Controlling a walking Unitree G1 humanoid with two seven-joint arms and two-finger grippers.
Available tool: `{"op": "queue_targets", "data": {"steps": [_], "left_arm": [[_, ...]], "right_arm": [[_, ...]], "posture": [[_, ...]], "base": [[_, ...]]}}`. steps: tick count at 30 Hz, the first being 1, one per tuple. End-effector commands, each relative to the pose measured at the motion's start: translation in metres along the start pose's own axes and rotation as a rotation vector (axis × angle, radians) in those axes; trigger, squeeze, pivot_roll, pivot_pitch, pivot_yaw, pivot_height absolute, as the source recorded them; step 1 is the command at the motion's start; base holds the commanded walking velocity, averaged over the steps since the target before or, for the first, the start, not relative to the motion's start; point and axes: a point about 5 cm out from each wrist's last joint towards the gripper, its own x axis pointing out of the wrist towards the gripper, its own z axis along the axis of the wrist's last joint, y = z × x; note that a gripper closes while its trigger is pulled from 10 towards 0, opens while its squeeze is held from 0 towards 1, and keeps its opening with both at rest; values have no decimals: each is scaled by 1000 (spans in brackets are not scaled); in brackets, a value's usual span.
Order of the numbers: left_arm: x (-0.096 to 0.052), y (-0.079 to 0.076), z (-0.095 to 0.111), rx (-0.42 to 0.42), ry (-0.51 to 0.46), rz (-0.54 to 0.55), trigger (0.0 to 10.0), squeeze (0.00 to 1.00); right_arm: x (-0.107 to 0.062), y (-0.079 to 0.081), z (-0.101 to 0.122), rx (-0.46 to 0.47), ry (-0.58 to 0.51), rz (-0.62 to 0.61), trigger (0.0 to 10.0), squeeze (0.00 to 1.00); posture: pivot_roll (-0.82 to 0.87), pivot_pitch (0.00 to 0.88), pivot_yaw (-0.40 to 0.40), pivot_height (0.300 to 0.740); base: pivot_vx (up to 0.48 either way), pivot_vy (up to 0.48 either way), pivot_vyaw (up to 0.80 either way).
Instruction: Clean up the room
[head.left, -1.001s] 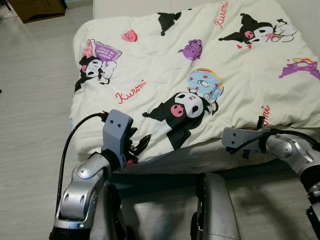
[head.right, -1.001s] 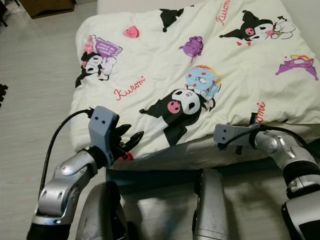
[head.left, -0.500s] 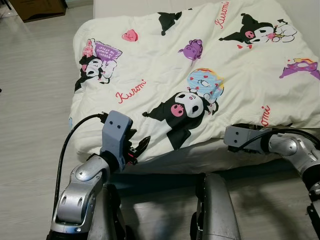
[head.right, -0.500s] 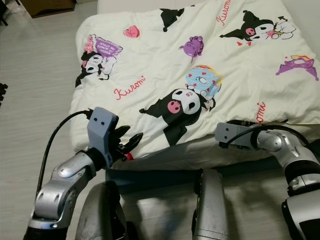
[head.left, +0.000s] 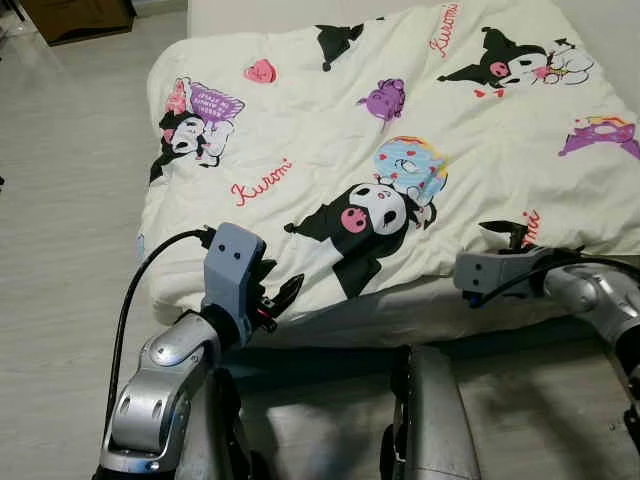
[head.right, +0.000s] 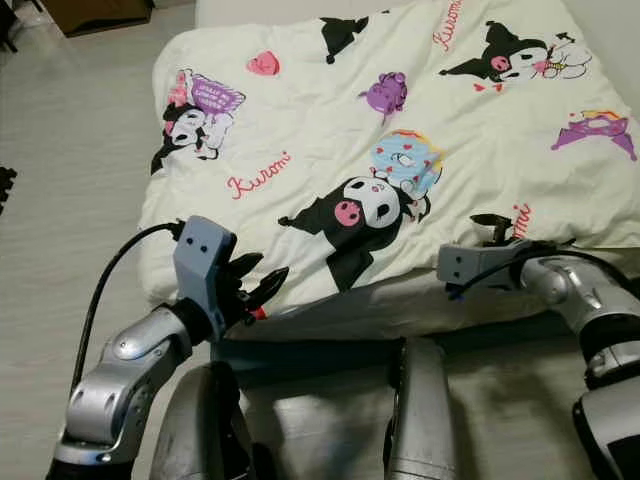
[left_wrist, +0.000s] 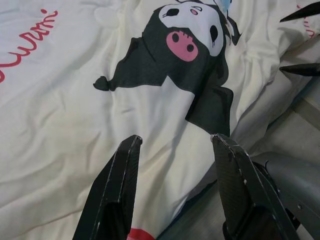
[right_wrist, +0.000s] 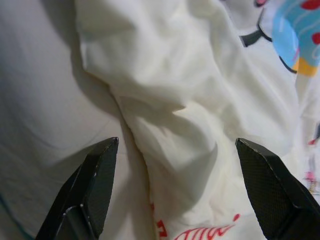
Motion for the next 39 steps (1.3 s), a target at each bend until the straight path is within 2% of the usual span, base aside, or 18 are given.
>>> {"op": "queue_targets", "data": {"steps": [1, 6, 9, 13, 14, 16, 17, 18, 21, 22, 23, 33, 39], "left_arm": [[-5, 0, -3, 0, 22, 0, 10000, 0], [-7, -2, -3, -3, 23, -10, 10000, 0], [-7, -3, -1, -14, 11, -20, 10000, 0], [-10, -14, 9, -100, -54, -107, 10000, 0], [-10, -14, 9, -100, -54, -107, 10000, 0], [-15, -24, 10, -128, -58, -221, 10000, 0], [-15, -24, 10, -128, -58, -221, 10000, 0], [-20, -32, 8, -129, -23, -330, 10000, 0], [-23, -34, 6, -129, -3, -367, 10000, 0], [-25, -35, 3, -120, 24, -400, 10000, 0], [-27, -32, 0, -101, 62, -430, 10000, 0], [-28, -23, -1, -59, 89, -412, 10000, 0], [-27, -20, 2, -42, 86, -395, 10000, 0]], "right_arm": [[4, 19, 3, -44, 16, 35, 10000, 0], [12, 31, 11, -81, 36, 37, 10000, 0], [15, 31, 12, -87, 47, 17, 10000, 0], [19, 20, 14, -119, 67, -63, 10000, 0], [19, 20, 14, -119, 67, -63, 10000, 0], [19, 15, 14, -121, 70, -81, 10000, 0], [19, 15, 14, -121, 70, -81, 10000, 0], [19, 13, 13, -123, 70, -85, 5725, 0], [19, 13, 13, -123, 69, -85, 5725, 0], [19, 13, 13, -120, 66, -80, 2000, 0], [18, 14, 12, -121, 66, -68, 0, 0], [13, 17, 5, -113, 78, -46, 0, 0], [6, 16, -3, -106, 71, 27, 0, 0]], "posture": [[24, 391, 65, 506], [36, 398, 67, 506], [40, 400, 65, 506], [36, 399, 59, 506], [36, 399, 59, 506], [35, 399, 57, 506], [35, 399, 57, 506], [35, 399, 57, 506], [35, 399, 57, 506], [33, 399, 56, 506], [33, 399, 56, 506], [33, 403, 60, 506], [32, 410, 58, 506]], "base": [[0, 0, 0], [0, 0, 0], [0, 0, 0], [0, 0, 0], [0, 0, 0], [0, 0, 0], [0, 0, 0], [0, 0, 0], [0, 0, 0], [0, 0, 0], [0, 0, 0], [0, 0, 0], [0, 0, 0]]}}
